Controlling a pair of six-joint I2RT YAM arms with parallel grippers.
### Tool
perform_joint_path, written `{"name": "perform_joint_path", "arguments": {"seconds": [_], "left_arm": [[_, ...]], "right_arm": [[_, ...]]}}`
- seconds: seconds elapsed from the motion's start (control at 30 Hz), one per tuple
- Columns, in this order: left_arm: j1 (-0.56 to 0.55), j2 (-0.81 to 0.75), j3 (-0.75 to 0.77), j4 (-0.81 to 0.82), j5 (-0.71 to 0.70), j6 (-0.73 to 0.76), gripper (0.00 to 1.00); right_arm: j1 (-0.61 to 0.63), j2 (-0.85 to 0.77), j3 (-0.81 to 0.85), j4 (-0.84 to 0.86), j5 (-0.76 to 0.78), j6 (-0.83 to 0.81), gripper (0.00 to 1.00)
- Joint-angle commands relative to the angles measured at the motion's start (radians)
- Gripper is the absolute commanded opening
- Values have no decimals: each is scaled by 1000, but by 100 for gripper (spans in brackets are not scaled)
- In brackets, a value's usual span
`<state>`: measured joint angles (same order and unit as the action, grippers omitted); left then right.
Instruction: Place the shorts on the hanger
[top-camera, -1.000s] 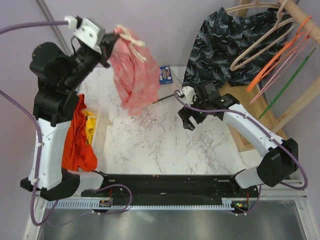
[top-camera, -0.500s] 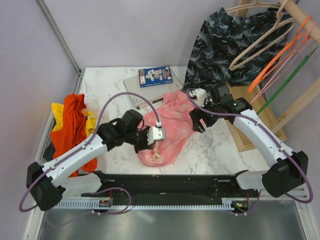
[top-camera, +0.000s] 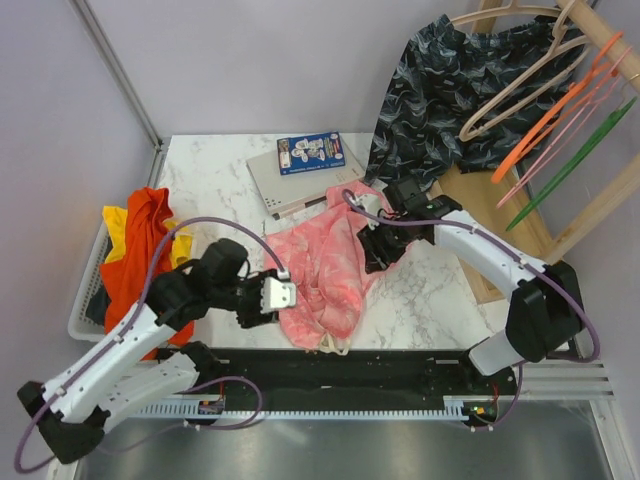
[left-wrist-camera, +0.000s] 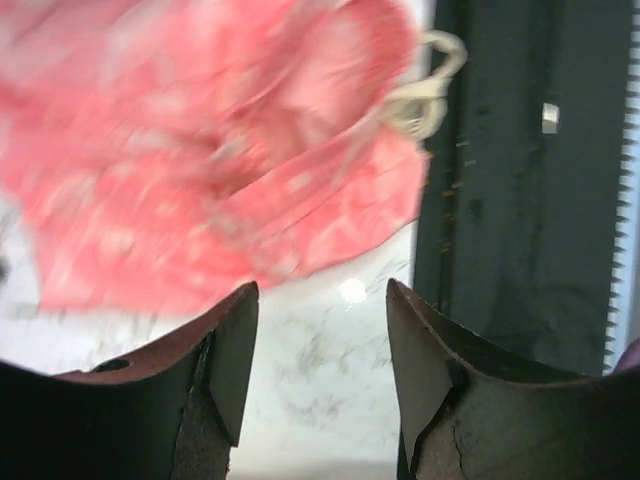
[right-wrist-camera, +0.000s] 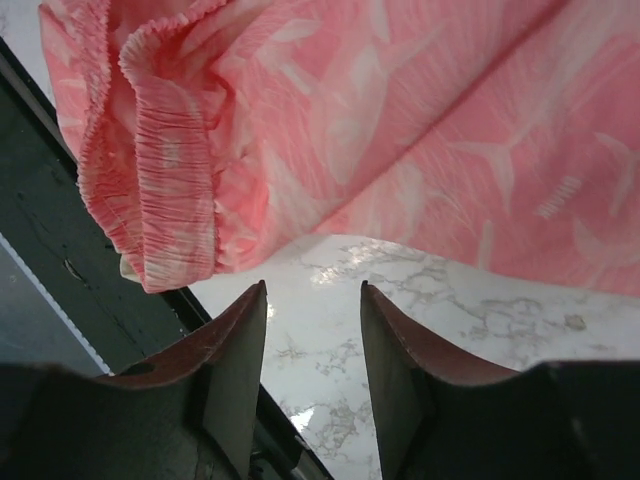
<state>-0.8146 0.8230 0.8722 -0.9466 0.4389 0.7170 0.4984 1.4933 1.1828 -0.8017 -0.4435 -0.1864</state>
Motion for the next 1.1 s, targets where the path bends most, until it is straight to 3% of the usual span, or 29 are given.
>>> {"name": "perform_joint_path", "arguments": {"seconds": [0.0, 0.07, 0.17, 0.4, 0.77, 0.8, 0.9, 0.93, 0.97, 1.07], "left_arm": [[265, -54, -4, 32, 32, -54, 61], [416, -45, -7, 46, 95, -63, 61], [547, -44, -25, 69, 211, -96, 61], [575, -225, -160, 226, 247, -177, 61], [577, -210, -174, 230, 210, -168, 62], [577, -208, -174, 229, 212, -163, 62], [577, -206, -176, 212, 265, -107, 62], [575, -208, -174, 204, 280, -49, 62], [575, -205, -174, 181, 294, -15, 61], [574, -158, -158, 166, 305, 76, 61]], "right_arm": [[83, 58, 32, 91, -66, 31, 50], [139, 73, 9, 117, -46, 30, 50], [213, 111, 12, 142, -6, 21, 51], [304, 218, 95, 185, 2, 62, 54], [381, 347, 205, 171, 28, 61, 55], [384, 349, 205, 170, 41, 58, 53], [390, 360, 198, 156, 118, 47, 30], [388, 363, 195, 145, 138, 41, 10], [387, 360, 195, 119, 164, 35, 0], [361, 299, 173, 96, 192, 44, 0]]}}
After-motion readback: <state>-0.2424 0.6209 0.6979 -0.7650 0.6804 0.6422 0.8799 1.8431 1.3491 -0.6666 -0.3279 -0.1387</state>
